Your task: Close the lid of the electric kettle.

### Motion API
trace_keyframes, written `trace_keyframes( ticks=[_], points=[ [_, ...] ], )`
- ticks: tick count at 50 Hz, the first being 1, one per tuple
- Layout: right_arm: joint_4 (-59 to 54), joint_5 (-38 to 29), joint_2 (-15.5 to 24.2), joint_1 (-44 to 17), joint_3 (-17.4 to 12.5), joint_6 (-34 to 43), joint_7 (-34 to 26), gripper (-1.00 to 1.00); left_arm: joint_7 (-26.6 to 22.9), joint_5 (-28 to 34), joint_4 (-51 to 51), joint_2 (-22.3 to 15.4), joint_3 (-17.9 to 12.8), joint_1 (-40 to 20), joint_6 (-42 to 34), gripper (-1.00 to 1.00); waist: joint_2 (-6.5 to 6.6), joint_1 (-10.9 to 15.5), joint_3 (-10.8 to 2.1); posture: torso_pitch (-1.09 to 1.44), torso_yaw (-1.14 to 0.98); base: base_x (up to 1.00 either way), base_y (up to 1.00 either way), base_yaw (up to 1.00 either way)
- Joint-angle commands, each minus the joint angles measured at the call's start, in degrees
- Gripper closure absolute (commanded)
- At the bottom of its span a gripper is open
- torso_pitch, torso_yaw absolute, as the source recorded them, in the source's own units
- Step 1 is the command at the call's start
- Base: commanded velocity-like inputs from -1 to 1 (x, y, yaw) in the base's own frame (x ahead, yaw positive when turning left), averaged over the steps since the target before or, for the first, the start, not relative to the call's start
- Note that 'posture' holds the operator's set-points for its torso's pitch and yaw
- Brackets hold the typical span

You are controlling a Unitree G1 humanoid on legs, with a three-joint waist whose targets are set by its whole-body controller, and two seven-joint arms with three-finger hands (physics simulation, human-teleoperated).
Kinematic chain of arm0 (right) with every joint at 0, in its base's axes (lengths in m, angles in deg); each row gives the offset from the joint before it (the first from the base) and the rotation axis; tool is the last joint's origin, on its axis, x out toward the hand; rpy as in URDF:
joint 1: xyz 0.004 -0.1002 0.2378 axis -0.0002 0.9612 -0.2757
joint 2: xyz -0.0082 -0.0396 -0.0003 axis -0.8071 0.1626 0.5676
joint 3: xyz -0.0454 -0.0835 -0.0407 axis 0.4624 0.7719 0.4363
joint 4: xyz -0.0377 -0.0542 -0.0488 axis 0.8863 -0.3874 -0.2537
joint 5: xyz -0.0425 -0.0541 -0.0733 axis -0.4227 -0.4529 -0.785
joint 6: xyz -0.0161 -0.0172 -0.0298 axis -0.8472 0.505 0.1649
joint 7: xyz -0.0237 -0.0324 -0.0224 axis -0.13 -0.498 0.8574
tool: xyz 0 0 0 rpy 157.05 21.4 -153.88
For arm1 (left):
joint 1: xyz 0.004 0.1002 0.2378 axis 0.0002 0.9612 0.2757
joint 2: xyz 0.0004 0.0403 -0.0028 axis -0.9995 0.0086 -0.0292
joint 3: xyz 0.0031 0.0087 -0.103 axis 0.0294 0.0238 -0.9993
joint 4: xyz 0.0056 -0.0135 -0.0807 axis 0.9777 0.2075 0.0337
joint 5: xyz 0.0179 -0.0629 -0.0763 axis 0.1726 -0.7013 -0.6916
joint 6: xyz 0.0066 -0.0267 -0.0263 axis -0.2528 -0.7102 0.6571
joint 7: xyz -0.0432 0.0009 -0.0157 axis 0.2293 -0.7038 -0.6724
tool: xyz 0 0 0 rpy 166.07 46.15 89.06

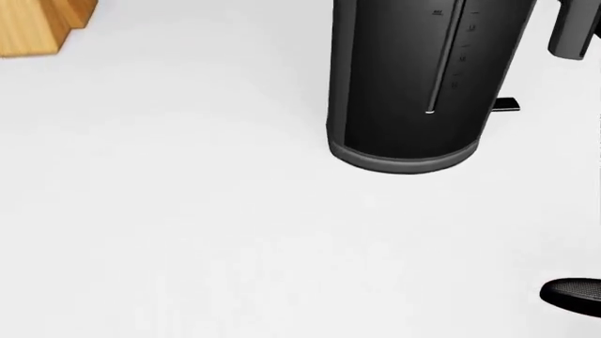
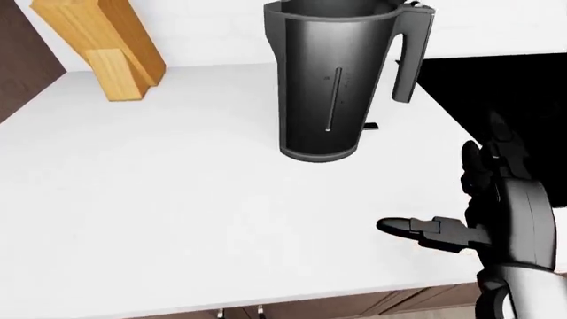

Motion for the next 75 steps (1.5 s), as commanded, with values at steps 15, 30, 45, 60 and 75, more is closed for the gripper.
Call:
trace_keyframes(
  ticks=[15,30,45,60,75],
  points=[
    [1.1,-0.83,0.52,-0.57,-0.51,-1.53,-0.13,-0.96,0.6,-1.35,-1.43,-1.76,-0.77,-0.56,2.43,-1.0,0.24,0.35,-0.36,0.0,0.0,0.0,0.0,0.0],
    [1.1,-0.2,0.96,-0.58,-0.39,-1.43,0.52,-0.96,1.22,-2.24,-1.68,-1.96,-0.66,-0.52,2.16,-1.0,0.4,0.22,-0.26,0.0,0.0,0.0,0.0,0.0],
    [1.1,-1.27,0.4,-0.63,0.01,-1.68,-0.2,-0.97,-0.14,-1.88,-2.74,-1.72,-0.76,-0.38,1.89,-1.0,0.26,0.42,-0.73,0.0,0.0,0.0,0.0,0.0],
    [1.1,-2.56,-0.22,-0.89,0.26,-1.63,-1.21,-0.96,-1.9,-0.32,-3.62,-1.29,-0.43,-0.28,1.73,-1.0,0.1,0.7,-1.42,-0.02,0.0,0.0,0.0,0.0],
    [1.1,-1.8,0.31,-0.97,0.49,-1.45,-0.38,-0.97,-3.0,2.19,-3.44,-1.08,0.4,-0.92,1.2,-1.0,0.05,0.82,-6.21,-0.17,0.0,0.0,0.0,0.0]
  ],
)
